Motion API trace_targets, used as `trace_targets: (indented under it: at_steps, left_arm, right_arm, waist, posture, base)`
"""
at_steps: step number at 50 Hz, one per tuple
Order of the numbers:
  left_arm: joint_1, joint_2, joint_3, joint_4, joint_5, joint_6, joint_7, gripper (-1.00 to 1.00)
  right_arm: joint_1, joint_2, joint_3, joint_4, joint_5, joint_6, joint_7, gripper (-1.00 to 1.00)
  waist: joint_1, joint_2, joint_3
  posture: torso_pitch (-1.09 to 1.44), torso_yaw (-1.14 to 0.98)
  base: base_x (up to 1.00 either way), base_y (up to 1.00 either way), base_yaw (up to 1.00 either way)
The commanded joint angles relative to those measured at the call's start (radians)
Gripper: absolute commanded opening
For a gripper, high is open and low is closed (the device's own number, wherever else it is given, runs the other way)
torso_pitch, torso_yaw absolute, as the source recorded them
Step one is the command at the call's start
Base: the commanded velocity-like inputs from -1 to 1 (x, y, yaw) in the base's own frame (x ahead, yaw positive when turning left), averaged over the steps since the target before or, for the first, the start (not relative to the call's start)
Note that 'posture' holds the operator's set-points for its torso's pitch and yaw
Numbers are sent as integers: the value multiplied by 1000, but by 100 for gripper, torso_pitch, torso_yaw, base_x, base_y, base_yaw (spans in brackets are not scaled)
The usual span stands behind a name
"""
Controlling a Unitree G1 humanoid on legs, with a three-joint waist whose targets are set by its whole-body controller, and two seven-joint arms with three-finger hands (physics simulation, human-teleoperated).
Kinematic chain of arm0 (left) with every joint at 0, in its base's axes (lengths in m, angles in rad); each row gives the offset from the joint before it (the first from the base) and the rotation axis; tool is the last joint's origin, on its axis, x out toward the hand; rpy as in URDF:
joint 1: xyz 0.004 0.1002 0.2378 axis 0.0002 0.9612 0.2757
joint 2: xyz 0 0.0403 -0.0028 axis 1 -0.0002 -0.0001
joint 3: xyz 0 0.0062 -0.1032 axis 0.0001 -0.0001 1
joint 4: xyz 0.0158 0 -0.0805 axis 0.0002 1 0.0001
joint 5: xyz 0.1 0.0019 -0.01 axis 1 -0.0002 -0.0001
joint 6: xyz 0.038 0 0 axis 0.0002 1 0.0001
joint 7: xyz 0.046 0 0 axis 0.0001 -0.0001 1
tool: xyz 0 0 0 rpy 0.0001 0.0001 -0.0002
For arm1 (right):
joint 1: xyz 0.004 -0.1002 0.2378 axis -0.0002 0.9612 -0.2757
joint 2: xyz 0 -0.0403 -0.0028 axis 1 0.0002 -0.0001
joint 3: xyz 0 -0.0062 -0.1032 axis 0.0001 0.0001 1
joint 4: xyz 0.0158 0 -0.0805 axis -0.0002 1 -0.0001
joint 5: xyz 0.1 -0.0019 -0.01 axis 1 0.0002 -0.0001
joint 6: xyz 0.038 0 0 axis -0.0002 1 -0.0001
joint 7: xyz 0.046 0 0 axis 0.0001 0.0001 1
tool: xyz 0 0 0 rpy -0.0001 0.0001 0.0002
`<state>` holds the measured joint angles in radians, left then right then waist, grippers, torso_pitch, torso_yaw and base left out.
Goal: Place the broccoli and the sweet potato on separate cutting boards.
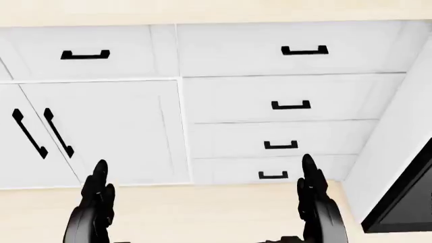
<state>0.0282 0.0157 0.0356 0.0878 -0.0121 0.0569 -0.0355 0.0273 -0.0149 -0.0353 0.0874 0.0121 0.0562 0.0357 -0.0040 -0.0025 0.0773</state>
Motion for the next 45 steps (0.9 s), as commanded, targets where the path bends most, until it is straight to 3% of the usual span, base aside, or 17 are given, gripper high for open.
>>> trace_targets:
  at_steps: [1, 3, 4, 5, 7, 8, 10, 18, 24, 27, 28, 31, 34, 40, 42, 44, 45]
  left_arm:
    - [-21, 1, -1, -114, -25, -44, -18, 100]
    - [-14, 1, -3, -148, -24, -29, -18, 100]
    - [-13, 0, 0, -163, -30, -19, -18, 100]
    - [-9, -2, -1, -184, -38, -22, -23, 100]
    - [-8, 0, -5, -186, -35, -18, -27, 100]
    - [-13, 0, -2, -182, -36, -15, -26, 100]
    - [-20, 7, -10, -185, -18, -20, -34, 100]
    - [-157, 45, 44, -492, -66, 358, -40, 100]
    - [-338, 141, 168, -653, -141, 656, -30, 100]
    - [-373, 172, 196, -677, -170, 708, -18, 100]
    - [-379, 177, 203, -676, -177, 709, -11, 100]
    - [-382, 192, 218, -674, -197, 708, 8, 100]
    - [-378, 193, 229, -654, -210, 672, 30, 100]
    - [-352, 179, 207, -641, -238, 634, 46, 100]
    - [-347, 175, 198, -634, -237, 624, 49, 100]
    - [-348, 175, 194, -631, -235, 621, 49, 100]
    - [-347, 175, 194, -632, -235, 621, 50, 100]
  right_arm:
    - [-15, 1, 19, -119, -15, -35, 0, 100]
    - [-12, 1, 20, -137, -18, -21, 1, 100]
    - [-12, 2, 20, -147, -19, -14, 2, 100]
    - [-17, 1, 18, -136, -19, -23, 3, 100]
    - [-18, 2, 19, -142, -21, -17, 3, 100]
    - [-20, 0, 18, -139, -24, -19, 2, 100]
    - [-27, -5, 16, -146, -34, -12, 3, 100]
    - [-120, -31, -11, -350, -69, 219, 23, 100]
    - [-266, -55, -70, -521, -31, 463, 27, 100]
    - [-296, -74, -60, -565, -33, 526, 19, 100]
    - [-299, -74, -53, -578, -34, 541, 22, 100]
    - [-302, -79, -28, -570, -68, 536, 36, 100]
    - [-293, -63, -24, -581, -75, 530, 41, 100]
    - [-276, -40, -38, -562, -10, 488, 37, 100]
    - [-275, -40, -41, -558, 19, 474, 37, 100]
    - [-269, -41, -41, -563, 36, 462, 30, 100]
    - [-263, -41, -41, -556, 41, 450, 29, 100]
  waist:
    - [-2, -8, -1]
    - [8, -1, -63]
    - [9, -1, -52]
    - [6, -7, -16]
    - [7, -7, -69]
    - [7, -8, -74]
    - [9, -7, -74]
    - [9, -3, -87]
    - [7, 1, -92]
    - [7, 4, -91]
    - [5, 11, -105]
    - [1, -44, -72]
    - [-6, -48, -83]
    - [-16, 9, -58]
    - [-16, 48, -62]
    - [16, 116, -90]
    - [30, 134, -66]
  posture:
    - [0, 0]
    - [0, 0]
    - [0, 0]
    - [0, 0]
    - [0, 0]
    - [0, 0]
    - [0, 0]
    - [0, 0]
    - [0, 0]
    - [0, 0]
    - [0, 0]
    - [0, 0]
    - [0, 0]
    - [0, 0]
    - [0, 0]
    - [0, 0]
    - [0, 0]
  base:
    - [0, 0, 0]
    - [0, 0, 0]
    - [0, 0, 0]
    - [0, 0, 0]
    - [0, 0, 0]
    - [0, 0, 0]
    - [0, 0, 0]
    - [0, 0, 0]
    - [0, 0, 0]
    - [0, 1, 0]
    - [0, 24, 0]
    - [0, 62, 0]
    - [0, 77, 0]
    - [0, 77, 0]
    - [0, 77, 0]
    - [0, 49, 50]
    - [0, 0, 100]
